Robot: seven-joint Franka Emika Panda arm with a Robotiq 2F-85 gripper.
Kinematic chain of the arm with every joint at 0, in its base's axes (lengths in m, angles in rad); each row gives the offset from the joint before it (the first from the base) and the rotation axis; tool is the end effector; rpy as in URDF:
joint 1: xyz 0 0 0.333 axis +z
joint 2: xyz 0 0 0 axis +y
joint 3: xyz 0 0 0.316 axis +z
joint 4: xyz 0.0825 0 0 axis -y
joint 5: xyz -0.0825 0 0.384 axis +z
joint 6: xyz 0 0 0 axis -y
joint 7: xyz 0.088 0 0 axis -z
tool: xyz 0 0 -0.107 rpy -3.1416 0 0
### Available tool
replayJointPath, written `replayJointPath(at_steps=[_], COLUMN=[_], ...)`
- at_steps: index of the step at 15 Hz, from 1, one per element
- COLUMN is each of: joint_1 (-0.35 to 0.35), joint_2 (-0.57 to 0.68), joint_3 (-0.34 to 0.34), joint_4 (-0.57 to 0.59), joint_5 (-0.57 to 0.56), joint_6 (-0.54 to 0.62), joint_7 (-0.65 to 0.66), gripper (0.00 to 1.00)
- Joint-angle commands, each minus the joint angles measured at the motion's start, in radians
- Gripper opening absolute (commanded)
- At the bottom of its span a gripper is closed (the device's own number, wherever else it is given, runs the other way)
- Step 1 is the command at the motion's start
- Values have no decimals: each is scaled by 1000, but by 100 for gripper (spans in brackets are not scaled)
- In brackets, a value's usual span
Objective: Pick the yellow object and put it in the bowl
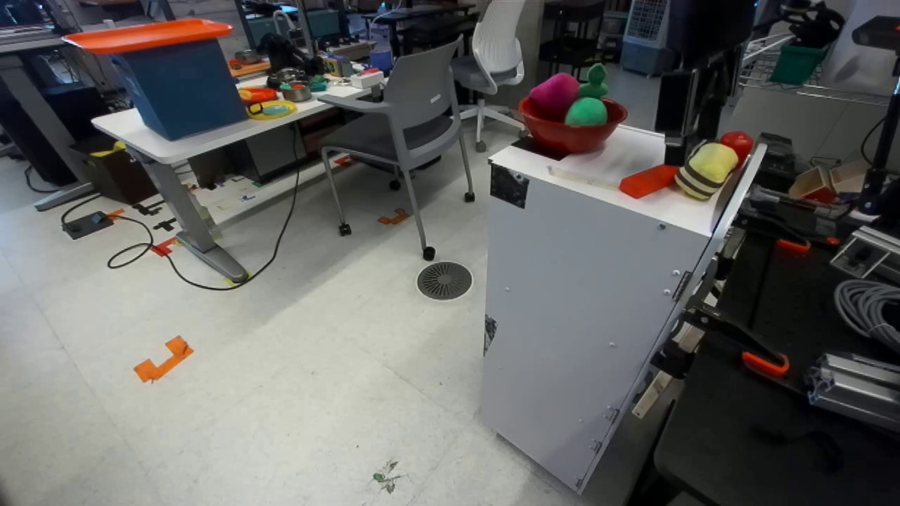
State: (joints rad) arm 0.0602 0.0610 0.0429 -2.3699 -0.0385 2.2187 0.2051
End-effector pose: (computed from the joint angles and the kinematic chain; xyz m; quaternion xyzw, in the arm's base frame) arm 0.4757 0.0481 0.2831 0.9936 -0.0374 -0.1026 0.0288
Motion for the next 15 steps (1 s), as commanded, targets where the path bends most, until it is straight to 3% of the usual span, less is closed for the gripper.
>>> replayJointPath(at_steps=[1,15], joint_1=[-4,-12], joint_2=[-14,-87], joint_3=[1,-5], joint_4=[-16,-100], joint_5=[45,81], joint_6=[6,8], joint_7=[-16,-11], gripper=[100,100])
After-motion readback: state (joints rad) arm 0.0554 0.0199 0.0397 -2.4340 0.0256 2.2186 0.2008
